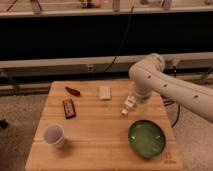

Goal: Move the arm in a circular motion

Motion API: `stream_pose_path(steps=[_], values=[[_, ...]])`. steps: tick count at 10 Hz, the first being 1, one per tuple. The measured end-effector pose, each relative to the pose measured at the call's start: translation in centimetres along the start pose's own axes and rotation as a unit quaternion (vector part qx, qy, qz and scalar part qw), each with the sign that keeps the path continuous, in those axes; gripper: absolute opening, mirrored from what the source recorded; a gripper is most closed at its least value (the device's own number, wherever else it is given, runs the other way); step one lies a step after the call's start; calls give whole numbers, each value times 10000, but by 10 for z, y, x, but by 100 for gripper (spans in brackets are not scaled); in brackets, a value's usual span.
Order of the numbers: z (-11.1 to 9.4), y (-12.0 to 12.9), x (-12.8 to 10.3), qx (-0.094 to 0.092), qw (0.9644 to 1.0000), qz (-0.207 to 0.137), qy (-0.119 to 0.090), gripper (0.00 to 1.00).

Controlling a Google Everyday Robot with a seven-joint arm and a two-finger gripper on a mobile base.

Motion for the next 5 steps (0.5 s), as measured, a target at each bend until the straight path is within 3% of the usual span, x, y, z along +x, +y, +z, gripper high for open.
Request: stream_pose_path(steps=[5], values=[[0,6,0,-9,10000,-10,-27,80]])
